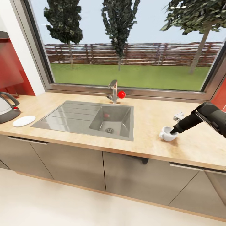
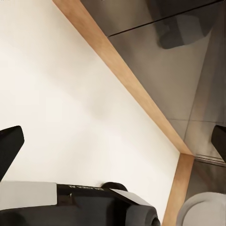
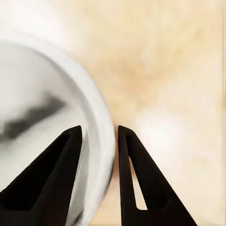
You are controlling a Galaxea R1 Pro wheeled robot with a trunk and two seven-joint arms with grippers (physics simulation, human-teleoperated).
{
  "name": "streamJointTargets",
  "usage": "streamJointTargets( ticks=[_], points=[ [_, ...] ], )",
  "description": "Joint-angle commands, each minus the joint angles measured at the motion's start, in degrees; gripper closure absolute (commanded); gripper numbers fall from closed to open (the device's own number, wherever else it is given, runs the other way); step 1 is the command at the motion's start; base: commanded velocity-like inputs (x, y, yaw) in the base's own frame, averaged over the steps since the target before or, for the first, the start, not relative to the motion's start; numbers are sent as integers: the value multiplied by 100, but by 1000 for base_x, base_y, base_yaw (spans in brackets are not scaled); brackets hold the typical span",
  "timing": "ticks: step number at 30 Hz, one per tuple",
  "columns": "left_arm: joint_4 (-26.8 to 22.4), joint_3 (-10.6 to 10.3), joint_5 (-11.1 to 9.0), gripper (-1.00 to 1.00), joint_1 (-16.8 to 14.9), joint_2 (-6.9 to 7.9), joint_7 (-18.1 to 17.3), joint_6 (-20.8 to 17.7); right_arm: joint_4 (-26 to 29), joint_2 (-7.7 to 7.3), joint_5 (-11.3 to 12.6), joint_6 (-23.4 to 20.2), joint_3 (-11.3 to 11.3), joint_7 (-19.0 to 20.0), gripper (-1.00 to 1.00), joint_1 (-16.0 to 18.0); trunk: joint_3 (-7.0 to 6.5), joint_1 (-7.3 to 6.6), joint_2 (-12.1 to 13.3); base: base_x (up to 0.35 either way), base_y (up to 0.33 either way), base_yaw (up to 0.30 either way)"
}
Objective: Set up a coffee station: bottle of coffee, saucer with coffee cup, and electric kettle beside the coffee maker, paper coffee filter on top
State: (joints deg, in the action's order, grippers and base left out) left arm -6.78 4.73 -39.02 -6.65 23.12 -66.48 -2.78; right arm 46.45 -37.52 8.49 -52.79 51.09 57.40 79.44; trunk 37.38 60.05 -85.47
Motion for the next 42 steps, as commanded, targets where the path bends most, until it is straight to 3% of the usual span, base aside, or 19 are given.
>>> streamJointTargets(
  ticks=[1, 6, 8, 12, 14, 17, 19, 25, 29, 42],
  points=[
    [1, 43, 35, -100, -3, -1, -23, -30, 6, -6, 39, -30, 32, -36, 100, 10, -12, -23, 39, 0, 0, 0],
    [1, 40, 35, -100, -3, -1, -23, -30, 37, 89, 2, -57, 31, -34, 100, 10, -102, -133, 239, 0, 0, 0],
    [1, 38, 35, -100, -3, -1, -23, -28, 51, 324, -25, -133, 13, -38, 100, 60, -138, -176, 319, 0, 0, 0],
    [1, 37, 35, -100, -3, -1, -23, -29, 68, 525, -44, -337, 9, -47, 100, 113, -210, -264, 480, 0, 0, 0],
    [1, 37, 35, -100, -3, -1, -23, -29, 115, 655, -179, -393, 7, -48, 100, 197, -246, -308, 560, 0, 0, 0],
    [1, 37, 35, -100, -3, -4, -23, -25, 148, 1109, -879, -446, -10, -40, 100, 344, -300, -374, 680, 0, 0, 0],
    [1, 37, 35, -100, -3, -7, -23, -26, 117, 1330, -1124, -460, -15, -38, 100, 524, -336, -418, 761, 0, 0, 0],
    [1, 37, 35, -100, -3, -9, -23, -24, -137, 1734, -1350, -476, -19, -22, 100, 1042, -443, -550, 1001, 0, 0, 0],
    [1, 37, 35, -100, -3, -10, -23, -24, -206, 1814, -1378, -473, -20, -10, 100, 1143, -461, -572, 1041, 0, 0, 0],
    [1, 45, 35, -100, -3, -1, -23, -25, -215, 1836, -1353, -469, 14, 17, 100, 1161, -461, -572, 1041, 0, 0, 140]
  ],
)
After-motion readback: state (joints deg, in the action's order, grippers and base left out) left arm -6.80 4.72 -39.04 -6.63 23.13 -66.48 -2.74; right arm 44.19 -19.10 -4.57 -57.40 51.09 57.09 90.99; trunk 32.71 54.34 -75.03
